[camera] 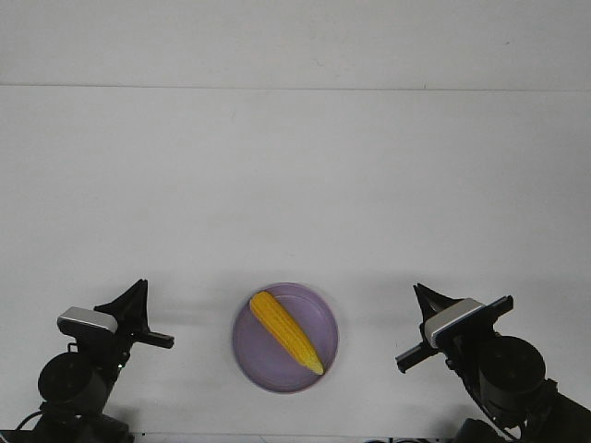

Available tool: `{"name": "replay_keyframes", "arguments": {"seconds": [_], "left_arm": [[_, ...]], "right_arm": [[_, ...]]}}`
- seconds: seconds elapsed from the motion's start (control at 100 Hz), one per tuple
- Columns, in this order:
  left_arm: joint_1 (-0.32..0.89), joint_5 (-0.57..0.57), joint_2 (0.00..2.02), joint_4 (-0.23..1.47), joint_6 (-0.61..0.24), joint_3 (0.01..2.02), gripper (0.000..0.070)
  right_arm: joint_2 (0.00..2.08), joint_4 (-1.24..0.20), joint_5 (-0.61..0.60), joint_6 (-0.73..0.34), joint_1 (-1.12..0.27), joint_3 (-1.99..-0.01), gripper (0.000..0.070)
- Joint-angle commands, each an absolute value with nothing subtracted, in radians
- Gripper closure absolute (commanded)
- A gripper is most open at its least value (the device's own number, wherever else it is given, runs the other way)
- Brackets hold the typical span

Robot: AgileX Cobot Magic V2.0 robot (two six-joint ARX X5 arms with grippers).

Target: Place corn on plate with both arms

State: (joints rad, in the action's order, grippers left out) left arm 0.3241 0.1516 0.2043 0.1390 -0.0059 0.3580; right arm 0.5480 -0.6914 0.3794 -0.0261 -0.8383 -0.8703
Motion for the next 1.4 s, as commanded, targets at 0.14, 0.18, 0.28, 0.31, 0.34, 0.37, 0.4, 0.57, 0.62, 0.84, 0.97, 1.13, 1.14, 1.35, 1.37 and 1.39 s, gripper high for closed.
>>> {"name": "replay_keyframes", "arguments": {"seconds": [0.14, 0.18, 0.28, 0.31, 0.34, 0.37, 0.4, 0.57, 0.62, 0.84, 0.97, 1.13, 1.14, 1.35, 1.37, 1.39], "left_arm": [[0.139, 0.153, 0.093, -0.020, 0.089, 0.142, 0.0684], [0.119, 0.153, 0.079, -0.032, 0.089, 0.115, 0.0684], [0.090, 0.153, 0.047, -0.047, 0.090, 0.070, 0.0684], [0.085, 0.153, 0.037, -0.053, 0.090, 0.059, 0.0684], [0.081, 0.153, 0.025, -0.054, 0.090, 0.048, 0.0684], [0.078, 0.153, 0.013, -0.054, 0.090, 0.038, 0.0684], [0.076, 0.153, 0.001, -0.055, 0.090, 0.027, 0.0684], [0.078, 0.153, 0.003, -0.047, 0.089, 0.014, 0.0684], [0.078, 0.153, 0.003, -0.052, 0.089, 0.014, 0.0684], [0.078, 0.153, 0.003, -0.052, 0.089, 0.014, 0.0684], [0.078, 0.153, 0.003, -0.052, 0.089, 0.014, 0.0684], [0.078, 0.153, 0.003, -0.052, 0.089, 0.014, 0.0684], [0.078, 0.153, 0.003, -0.052, 0.089, 0.014, 0.0684], [0.078, 0.153, 0.003, -0.052, 0.089, 0.014, 0.0684], [0.078, 0.153, 0.003, -0.052, 0.089, 0.014, 0.0684], [0.078, 0.153, 0.003, -0.052, 0.089, 0.014, 0.0684]], "right_arm": [[0.549, -0.683, 0.383, -0.036, -0.847, -0.884, 0.0683], [0.549, -0.683, 0.383, -0.036, -0.847, -0.884, 0.0683], [0.549, -0.683, 0.383, -0.036, -0.847, -0.884, 0.0683], [0.549, -0.683, 0.382, -0.036, -0.847, -0.884, 0.0683], [0.549, -0.683, 0.382, -0.036, -0.847, -0.884, 0.0683], [0.549, -0.683, 0.383, -0.036, -0.847, -0.884, 0.0683], [0.549, -0.683, 0.383, -0.036, -0.847, -0.884, 0.0683], [0.549, -0.683, 0.383, -0.036, -0.847, -0.884, 0.0683], [0.549, -0.683, 0.382, -0.036, -0.847, -0.884, 0.0683], [0.549, -0.683, 0.383, -0.036, -0.847, -0.884, 0.0683], [0.549, -0.683, 0.382, -0.036, -0.847, -0.884, 0.0683], [0.549, -0.683, 0.383, -0.036, -0.847, -0.884, 0.0683], [0.549, -0.683, 0.383, -0.036, -0.847, -0.884, 0.0683], [0.549, -0.678, 0.390, -0.006, -0.837, -0.884, 0.0683], [0.549, -0.678, 0.395, 0.017, -0.828, -0.884, 0.0683], [0.549, -0.678, 0.393, 0.029, -0.814, -0.884, 0.0683]]}}
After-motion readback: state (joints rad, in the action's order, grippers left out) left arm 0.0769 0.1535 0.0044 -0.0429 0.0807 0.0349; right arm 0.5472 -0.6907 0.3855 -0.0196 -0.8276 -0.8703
